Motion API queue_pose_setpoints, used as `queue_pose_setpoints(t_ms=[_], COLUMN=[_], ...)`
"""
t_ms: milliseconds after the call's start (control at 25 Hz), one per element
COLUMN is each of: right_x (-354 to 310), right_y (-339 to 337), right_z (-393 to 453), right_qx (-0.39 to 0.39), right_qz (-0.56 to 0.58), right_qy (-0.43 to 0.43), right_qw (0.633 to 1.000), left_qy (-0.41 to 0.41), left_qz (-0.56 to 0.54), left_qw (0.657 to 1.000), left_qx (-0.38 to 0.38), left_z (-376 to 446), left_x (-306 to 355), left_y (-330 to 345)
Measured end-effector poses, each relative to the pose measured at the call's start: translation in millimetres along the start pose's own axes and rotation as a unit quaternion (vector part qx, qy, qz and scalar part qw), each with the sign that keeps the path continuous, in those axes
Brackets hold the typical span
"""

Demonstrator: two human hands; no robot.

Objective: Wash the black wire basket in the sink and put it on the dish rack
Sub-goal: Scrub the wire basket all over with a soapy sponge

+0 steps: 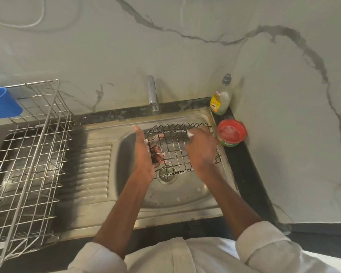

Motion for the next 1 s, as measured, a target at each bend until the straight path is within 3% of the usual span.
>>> queue_pose_setpoints(t_ms=[160, 240, 400, 560, 640, 800, 1000], right_x=[-84, -82, -1, 57, 21, -80, -93], right_y=[5, 5, 6, 0, 0, 7, 8], right_z=[-42, -39, -9, 4, -9, -46, -49], right_qx=[0.006, 0.017, 0.015, 0.009, 0.004, -0.01, 0.031], right_qz=[0.135, 0.135, 0.064, 0.016, 0.021, 0.13, 0.157], right_qy=[-0.186, -0.224, -0.074, 0.06, 0.01, -0.193, -0.233], right_qw=[0.973, 0.965, 0.995, 0.998, 1.0, 0.972, 0.959], left_qy=[0.013, 0.014, 0.007, 0.011, 0.019, 0.026, 0.025], left_qz=[-0.007, -0.013, -0.014, -0.011, -0.004, 0.001, 0.007], left_qw=[1.0, 0.999, 0.999, 0.999, 0.999, 0.999, 0.999], left_qx=[-0.022, -0.034, -0.032, -0.028, -0.029, -0.04, -0.029], left_z=[8, 12, 7, -1, -5, -10, -6], left_x=[-3, -5, -7, -8, -6, -3, -6], left_y=[-1, -7, -15, -13, -8, 3, -8])
Point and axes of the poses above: each hand's wrist, its own z-axis towards the middle knuckle, its own y-axis out of the palm, x = y × z, the point moved 9 cm from there along z, towards the middle knuckle, and after that the axes turned 6 degrees about x, right-handed, at the moved point
